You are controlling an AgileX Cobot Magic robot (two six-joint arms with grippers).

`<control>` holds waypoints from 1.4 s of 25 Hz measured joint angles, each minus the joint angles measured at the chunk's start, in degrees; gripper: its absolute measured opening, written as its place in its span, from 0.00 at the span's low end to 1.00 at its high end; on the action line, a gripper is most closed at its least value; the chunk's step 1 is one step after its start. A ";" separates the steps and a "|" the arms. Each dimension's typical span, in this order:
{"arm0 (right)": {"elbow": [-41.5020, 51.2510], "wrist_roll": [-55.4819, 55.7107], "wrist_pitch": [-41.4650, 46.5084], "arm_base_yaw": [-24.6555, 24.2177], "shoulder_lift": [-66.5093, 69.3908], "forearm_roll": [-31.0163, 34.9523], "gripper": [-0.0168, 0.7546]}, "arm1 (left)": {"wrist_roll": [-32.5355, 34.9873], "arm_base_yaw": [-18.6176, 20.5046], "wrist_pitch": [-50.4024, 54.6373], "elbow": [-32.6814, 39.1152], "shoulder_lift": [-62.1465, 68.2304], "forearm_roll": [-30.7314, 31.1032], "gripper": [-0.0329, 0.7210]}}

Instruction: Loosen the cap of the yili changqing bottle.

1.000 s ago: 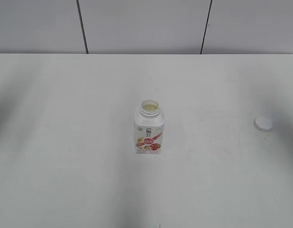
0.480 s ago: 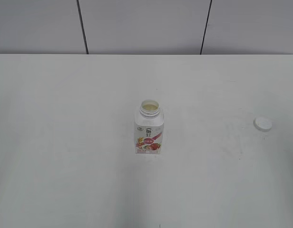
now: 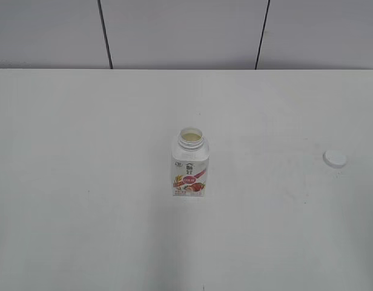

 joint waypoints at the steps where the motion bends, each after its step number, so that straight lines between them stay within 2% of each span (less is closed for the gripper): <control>1: 0.12 -0.05 -0.22 0.00 -2.46 0.05 0.71 | 0.31 0.00 0.02 0.48 -2.00 -0.36 0.60; 7: 0.44 -0.05 -1.28 0.00 -13.24 0.25 0.71 | 3.58 0.00 -2.22 3.22 -4.33 -4.27 0.60; 13: 1.69 -1.07 -4.40 0.00 -13.52 0.05 0.71 | 4.19 0.00 -9.01 5.91 -4.33 -4.78 0.60; 35: 2.51 -1.16 -6.19 0.00 -13.52 -1.99 0.71 | 4.21 1.01 -9.56 6.11 -4.33 -7.36 0.58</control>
